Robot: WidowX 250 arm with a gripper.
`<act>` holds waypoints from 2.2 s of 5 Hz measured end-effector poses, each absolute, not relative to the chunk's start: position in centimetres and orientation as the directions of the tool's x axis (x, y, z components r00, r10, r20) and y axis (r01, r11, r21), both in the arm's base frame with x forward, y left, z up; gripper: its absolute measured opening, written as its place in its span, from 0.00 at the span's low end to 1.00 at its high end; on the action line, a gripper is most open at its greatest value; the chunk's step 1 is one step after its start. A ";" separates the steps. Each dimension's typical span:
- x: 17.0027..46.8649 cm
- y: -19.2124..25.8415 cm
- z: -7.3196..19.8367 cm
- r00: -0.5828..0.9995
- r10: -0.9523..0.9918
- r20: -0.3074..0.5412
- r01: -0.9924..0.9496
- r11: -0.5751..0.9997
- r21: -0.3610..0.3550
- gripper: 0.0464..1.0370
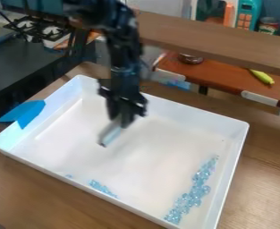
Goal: Sweep into pile
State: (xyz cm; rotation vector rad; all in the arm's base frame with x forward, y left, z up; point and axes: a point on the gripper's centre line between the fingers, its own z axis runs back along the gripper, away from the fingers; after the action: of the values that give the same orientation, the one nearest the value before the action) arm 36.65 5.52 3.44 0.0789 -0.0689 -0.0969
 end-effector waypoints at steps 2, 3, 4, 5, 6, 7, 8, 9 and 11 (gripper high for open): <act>32.8 8.9 1.7 0.991 -0.107 -0.075 0.116 0.985 0.126 0.30; 31.8 9.5 2.1 0.981 -0.170 -0.090 0.183 0.969 0.165 0.30; 31.4 10.6 1.9 0.973 -0.209 -0.096 0.225 0.953 0.202 0.30; 31.0 11.7 1.4 0.973 -0.214 -0.091 0.229 0.948 0.220 0.30; 31.3 11.7 1.2 0.979 -0.198 -0.049 0.204 0.956 0.209 0.30; 30.6 11.2 0.3 0.986 -0.164 -0.029 0.166 0.972 0.164 0.30; 30.4 10.5 -0.1 0.990 -0.138 -0.031 0.141 0.979 0.147 0.30; 30.3 9.4 -0.3 0.990 -0.135 -0.039 0.139 0.982 0.127 0.30; 30.1 5.7 -0.4 0.991 -0.116 -0.072 0.121 0.990 0.067 0.30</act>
State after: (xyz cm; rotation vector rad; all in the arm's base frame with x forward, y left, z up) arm 30.07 5.75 -0.43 0.0712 0.0680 -0.1190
